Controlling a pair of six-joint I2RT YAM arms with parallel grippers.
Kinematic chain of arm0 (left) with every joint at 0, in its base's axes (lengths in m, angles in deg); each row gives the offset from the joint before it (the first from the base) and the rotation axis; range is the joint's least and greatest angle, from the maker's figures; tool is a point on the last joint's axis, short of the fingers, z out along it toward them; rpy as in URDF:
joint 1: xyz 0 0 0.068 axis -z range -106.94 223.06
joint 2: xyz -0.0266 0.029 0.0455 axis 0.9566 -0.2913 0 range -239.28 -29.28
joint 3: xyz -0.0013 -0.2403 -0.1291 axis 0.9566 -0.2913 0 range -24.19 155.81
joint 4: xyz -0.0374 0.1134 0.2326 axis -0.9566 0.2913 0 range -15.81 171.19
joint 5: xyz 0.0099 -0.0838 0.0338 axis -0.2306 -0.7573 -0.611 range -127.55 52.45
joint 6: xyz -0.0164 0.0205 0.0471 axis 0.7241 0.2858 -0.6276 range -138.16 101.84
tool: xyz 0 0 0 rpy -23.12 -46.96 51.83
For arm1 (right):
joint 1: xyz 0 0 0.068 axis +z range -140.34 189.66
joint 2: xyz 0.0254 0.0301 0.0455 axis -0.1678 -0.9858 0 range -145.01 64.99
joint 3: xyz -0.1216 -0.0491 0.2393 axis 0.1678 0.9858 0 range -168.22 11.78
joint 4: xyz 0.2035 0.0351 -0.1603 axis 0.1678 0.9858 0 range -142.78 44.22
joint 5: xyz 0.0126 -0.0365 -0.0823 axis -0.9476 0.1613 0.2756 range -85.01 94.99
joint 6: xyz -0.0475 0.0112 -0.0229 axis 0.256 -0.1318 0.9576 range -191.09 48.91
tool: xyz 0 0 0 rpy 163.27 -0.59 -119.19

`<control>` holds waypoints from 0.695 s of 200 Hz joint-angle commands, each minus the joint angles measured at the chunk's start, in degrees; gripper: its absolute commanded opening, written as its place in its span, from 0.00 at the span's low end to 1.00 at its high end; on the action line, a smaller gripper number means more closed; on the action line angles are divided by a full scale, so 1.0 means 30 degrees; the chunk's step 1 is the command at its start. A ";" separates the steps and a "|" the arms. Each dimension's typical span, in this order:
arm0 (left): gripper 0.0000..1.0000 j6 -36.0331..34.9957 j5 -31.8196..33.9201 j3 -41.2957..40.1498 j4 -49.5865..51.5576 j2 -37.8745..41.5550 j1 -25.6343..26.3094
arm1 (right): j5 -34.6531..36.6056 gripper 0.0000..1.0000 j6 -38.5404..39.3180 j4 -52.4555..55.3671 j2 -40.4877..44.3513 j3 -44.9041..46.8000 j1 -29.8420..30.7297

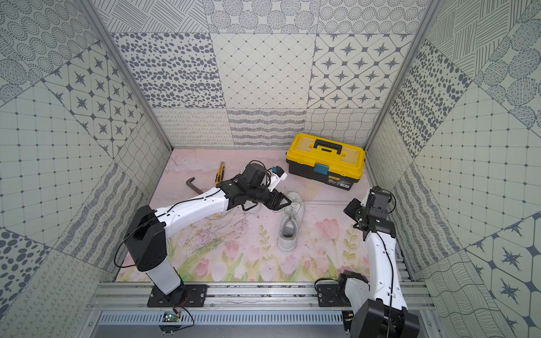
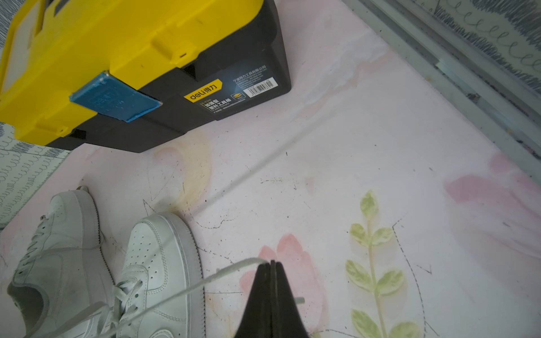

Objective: Tie the shoes
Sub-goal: Tie the shoelace on the shoe.

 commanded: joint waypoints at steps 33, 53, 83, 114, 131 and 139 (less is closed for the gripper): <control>0.63 -0.3750 0.3755 0.1436 0.6437 -0.0537 -0.0500 | 0.1606 0.00 0.0866 0.0034 -0.0017 -0.0270 -0.0071; 0.60 -0.3864 0.4105 0.2050 0.6583 -0.1281 -0.0944 | 0.1426 0.00 0.1039 0.0109 -0.0055 -0.0233 -0.0064; 0.52 -0.4494 0.5091 0.4391 0.7580 -0.3973 -0.0968 | 0.0498 0.00 0.0885 0.0079 -0.0268 -0.0217 -0.0064; 0.47 -0.4641 0.6435 0.6550 0.8658 -0.6470 -0.0962 | 0.0239 0.00 0.0922 0.0097 -0.0096 -0.0100 -0.0064; 0.46 -0.4642 0.6518 0.7228 0.8717 -0.7372 -0.0963 | -0.0006 0.00 0.0922 0.0078 -0.0084 -0.0066 -0.0064; 0.46 -0.4635 0.6502 0.7499 0.8748 -0.7805 -0.0981 | -0.0227 0.00 0.0922 0.0079 -0.0140 -0.0050 -0.0064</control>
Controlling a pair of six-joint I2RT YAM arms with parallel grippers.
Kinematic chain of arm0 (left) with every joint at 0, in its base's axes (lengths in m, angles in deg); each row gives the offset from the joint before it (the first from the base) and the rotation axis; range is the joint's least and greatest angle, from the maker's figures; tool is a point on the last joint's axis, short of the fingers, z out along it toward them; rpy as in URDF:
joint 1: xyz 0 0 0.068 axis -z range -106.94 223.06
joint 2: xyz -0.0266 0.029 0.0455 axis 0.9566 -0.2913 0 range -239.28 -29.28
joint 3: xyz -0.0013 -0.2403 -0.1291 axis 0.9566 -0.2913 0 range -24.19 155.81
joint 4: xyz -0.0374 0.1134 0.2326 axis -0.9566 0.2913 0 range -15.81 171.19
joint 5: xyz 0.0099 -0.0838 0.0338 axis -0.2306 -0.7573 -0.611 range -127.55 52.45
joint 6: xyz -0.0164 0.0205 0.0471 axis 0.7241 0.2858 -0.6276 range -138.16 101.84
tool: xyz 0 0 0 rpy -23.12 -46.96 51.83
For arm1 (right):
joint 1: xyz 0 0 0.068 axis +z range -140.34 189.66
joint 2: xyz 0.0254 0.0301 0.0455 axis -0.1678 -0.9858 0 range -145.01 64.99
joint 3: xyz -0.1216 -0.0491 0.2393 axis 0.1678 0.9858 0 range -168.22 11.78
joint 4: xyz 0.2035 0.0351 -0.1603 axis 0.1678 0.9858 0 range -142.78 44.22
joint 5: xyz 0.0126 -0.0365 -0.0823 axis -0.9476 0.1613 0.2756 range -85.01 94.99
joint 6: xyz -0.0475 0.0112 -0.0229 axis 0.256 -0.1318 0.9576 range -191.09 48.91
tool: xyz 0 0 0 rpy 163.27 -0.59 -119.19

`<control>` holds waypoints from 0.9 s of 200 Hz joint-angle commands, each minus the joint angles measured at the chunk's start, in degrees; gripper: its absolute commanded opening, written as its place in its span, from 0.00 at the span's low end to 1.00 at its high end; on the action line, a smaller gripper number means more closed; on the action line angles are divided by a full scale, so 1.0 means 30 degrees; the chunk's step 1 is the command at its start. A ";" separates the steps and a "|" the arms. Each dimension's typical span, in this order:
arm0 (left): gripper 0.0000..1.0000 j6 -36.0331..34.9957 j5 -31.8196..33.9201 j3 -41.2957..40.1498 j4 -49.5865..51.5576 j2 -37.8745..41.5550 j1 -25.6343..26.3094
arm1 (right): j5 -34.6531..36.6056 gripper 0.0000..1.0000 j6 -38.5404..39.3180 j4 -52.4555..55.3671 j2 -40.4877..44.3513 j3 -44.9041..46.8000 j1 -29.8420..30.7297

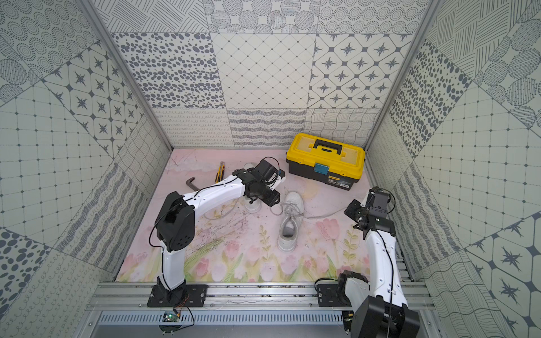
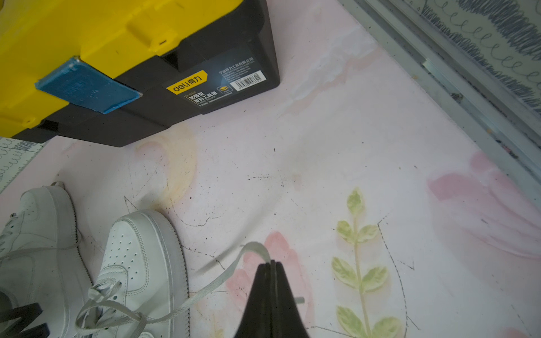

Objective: Tie the shoes
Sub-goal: Tie the shoelace on the shoe.

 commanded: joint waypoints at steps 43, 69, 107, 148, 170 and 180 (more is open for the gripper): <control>0.42 -0.0742 0.2387 0.2352 0.2370 -0.3595 0.0075 | -0.1033 0.00 0.0460 -0.0206 0.0038 -0.0070 -0.0064; 0.40 -0.0388 0.3209 0.2338 0.2271 -0.4142 0.0067 | -0.1373 0.00 0.0453 -0.0176 0.0061 -0.0070 -0.0066; 0.37 0.0159 0.2916 0.2114 0.1798 -0.4737 0.0083 | -0.1638 0.00 0.0504 -0.0056 0.0244 -0.0097 -0.0064; 0.31 0.0525 0.2816 0.1680 0.1336 -0.4951 0.0082 | -0.2220 0.00 0.0477 -0.0030 0.0352 -0.0297 -0.0064; 0.27 0.0546 0.2792 0.1449 0.1298 -0.4921 0.0082 | -0.2488 0.00 0.0436 0.0000 0.0388 -0.0395 -0.0064; 0.25 0.0582 0.2711 0.1293 0.1215 -0.4893 0.0082 | -0.2630 0.00 0.0364 0.0000 0.0432 -0.0472 -0.0064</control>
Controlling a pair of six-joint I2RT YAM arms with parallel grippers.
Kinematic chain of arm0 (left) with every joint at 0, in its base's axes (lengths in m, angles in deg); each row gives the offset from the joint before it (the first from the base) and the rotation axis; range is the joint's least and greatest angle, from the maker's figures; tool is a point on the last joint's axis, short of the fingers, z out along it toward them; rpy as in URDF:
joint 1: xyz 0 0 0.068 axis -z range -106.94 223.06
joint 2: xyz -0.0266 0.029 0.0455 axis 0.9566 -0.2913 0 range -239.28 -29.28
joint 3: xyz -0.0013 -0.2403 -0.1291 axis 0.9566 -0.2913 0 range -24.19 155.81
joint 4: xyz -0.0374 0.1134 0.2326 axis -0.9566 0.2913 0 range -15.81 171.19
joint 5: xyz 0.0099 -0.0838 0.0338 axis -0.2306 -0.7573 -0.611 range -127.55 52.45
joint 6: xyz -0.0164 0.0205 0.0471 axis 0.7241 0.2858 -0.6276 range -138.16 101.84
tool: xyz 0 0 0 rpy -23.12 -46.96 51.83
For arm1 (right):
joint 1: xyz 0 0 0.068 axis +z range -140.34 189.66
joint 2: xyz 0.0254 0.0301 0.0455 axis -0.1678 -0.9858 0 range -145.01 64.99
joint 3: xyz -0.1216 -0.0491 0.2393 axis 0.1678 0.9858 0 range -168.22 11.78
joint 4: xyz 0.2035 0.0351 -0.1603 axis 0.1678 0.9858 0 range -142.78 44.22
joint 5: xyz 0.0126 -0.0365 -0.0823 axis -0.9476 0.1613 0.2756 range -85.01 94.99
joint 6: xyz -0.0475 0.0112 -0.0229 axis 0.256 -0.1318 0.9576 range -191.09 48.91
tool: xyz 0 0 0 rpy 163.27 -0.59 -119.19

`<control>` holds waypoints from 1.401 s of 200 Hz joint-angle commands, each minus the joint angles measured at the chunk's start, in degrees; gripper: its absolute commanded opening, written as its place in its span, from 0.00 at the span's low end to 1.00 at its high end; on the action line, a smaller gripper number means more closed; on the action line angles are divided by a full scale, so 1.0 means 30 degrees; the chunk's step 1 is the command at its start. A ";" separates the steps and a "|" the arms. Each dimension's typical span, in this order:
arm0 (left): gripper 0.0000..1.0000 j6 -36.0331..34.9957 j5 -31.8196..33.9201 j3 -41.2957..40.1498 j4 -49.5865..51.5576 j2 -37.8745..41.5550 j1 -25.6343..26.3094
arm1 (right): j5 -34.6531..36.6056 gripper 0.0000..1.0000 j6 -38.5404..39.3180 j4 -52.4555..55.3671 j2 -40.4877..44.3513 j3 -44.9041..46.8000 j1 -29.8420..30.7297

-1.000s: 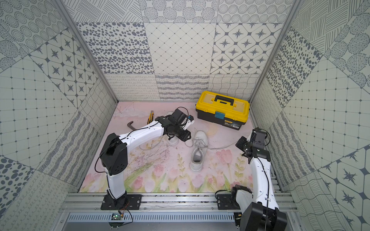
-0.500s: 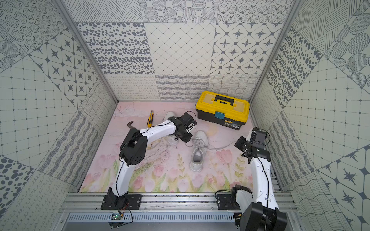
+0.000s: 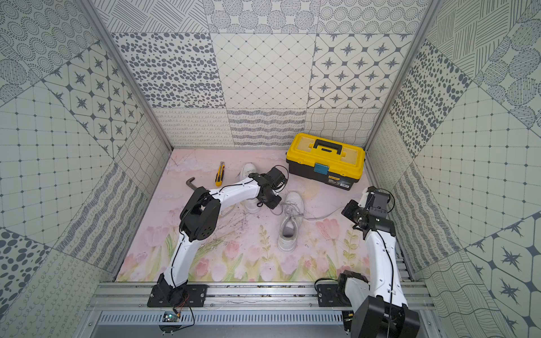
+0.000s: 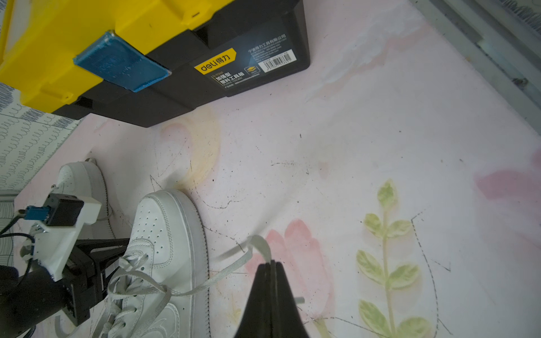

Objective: Tie the shoes
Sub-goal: Tie the shoelace on the shoe.

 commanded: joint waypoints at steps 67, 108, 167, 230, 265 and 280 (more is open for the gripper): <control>0.18 0.1033 -0.1597 -0.1401 0.0602 -0.0578 -0.0086 | -0.1464 0.00 -0.0063 -0.0175 0.0390 -0.0917 -0.0064; 0.26 0.1017 -0.1257 -0.1300 0.0860 -0.0929 -0.0136 | -0.1511 0.00 -0.0086 -0.0116 0.0497 -0.1021 -0.0064; 0.08 0.1015 -0.2051 -0.1255 0.1034 -0.1276 -0.0188 | -0.1586 0.00 -0.0033 -0.0106 0.0342 -0.1267 -0.0064; 0.00 0.0619 -0.1487 -0.1830 -0.0227 0.2821 -0.0528 | -0.1947 0.00 0.0904 0.0001 -0.0240 -0.2912 -0.0064; 0.00 0.0528 -0.0496 -0.3105 -0.1845 0.6466 -0.0670 | -0.1290 0.00 0.1312 -0.0015 -0.0157 -0.3765 -0.0064; 0.00 0.0653 -0.0030 -0.3676 -0.2364 0.7677 -0.0758 | -0.1194 0.00 0.1346 -0.0003 -0.0183 -0.4029 -0.0064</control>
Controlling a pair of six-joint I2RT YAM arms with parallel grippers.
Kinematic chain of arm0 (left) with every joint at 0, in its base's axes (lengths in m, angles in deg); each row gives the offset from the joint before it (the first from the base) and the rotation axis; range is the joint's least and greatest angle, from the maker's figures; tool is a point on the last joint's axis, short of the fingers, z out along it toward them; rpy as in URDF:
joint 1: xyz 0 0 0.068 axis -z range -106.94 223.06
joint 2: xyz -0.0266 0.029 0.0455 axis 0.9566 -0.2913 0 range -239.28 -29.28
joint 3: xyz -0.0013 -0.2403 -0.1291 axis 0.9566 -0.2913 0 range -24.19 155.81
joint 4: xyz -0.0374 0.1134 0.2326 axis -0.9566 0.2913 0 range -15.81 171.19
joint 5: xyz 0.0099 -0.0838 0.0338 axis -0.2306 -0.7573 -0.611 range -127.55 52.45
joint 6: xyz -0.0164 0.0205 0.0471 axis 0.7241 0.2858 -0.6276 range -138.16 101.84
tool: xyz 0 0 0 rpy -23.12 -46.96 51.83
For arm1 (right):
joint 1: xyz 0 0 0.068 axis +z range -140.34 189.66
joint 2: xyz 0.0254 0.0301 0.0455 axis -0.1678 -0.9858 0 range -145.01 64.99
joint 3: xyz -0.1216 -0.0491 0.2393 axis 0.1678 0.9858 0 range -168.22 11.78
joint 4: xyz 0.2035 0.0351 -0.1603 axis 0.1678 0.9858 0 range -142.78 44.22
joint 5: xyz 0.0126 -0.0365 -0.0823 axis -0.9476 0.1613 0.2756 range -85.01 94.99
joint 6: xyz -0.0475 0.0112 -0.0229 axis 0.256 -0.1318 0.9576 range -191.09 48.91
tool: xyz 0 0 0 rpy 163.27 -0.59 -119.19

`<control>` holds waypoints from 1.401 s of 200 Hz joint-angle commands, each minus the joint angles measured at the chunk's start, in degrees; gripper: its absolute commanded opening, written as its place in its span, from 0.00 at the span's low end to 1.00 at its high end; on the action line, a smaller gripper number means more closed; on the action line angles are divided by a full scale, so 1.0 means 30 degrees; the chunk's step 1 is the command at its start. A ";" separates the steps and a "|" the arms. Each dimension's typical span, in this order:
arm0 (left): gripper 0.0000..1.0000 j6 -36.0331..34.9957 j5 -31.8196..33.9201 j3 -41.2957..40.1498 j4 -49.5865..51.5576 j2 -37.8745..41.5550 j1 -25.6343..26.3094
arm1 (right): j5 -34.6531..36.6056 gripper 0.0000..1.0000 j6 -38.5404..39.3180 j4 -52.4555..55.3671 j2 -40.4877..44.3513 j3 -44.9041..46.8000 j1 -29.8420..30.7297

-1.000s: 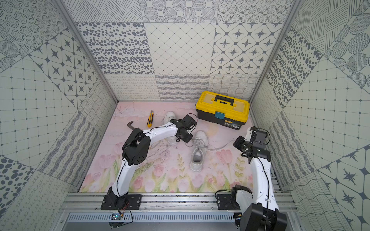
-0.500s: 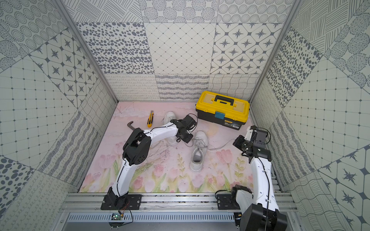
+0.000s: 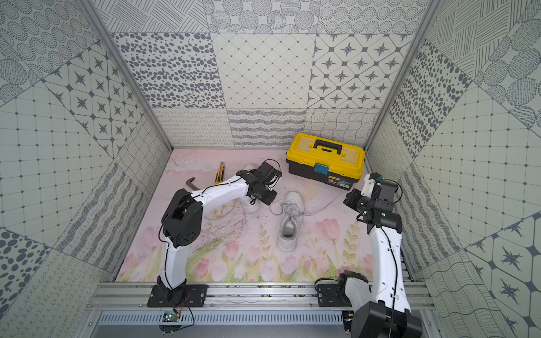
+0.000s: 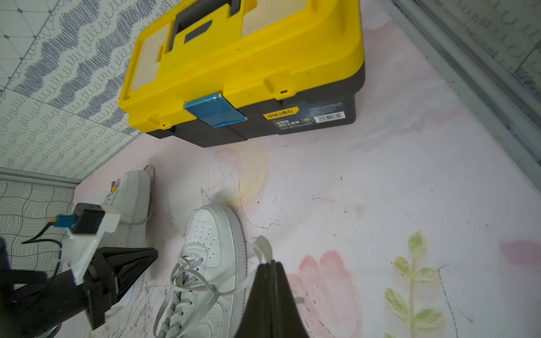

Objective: Tie the shoes
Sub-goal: Tie the shoelace on the shoe.

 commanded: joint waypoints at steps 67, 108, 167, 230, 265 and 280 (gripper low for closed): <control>0.00 0.0022 0.0176 -0.2375 -0.1530 0.2884 -0.0324 | 0.0384 0.00 0.0638 -0.0438 -0.0008 -0.0520 -0.0064; 0.00 0.0085 0.1208 -0.3599 -0.2065 0.2044 -0.0323 | 0.0223 0.00 0.0751 -0.0438 -0.0101 -0.0157 -0.0064; 0.24 0.0954 -0.0634 -0.4911 -0.2957 0.1736 -0.0323 | 0.0194 0.00 0.0925 -0.0436 -0.0254 0.0199 -0.0064; 0.48 0.1124 -0.1725 -0.4496 -0.2656 0.2382 -0.0323 | 0.0285 0.00 0.1055 -0.0436 -0.0472 0.0235 -0.0064; 0.50 0.1068 -0.2179 -0.3210 -0.1903 0.1660 -0.0286 | 0.0399 0.00 0.0944 -0.0444 -0.0438 0.0150 -0.0064; 0.50 0.1025 -0.2025 -0.1987 -0.1005 0.0693 -0.0264 | 0.0399 0.00 0.0958 -0.0445 -0.0438 0.0183 -0.0064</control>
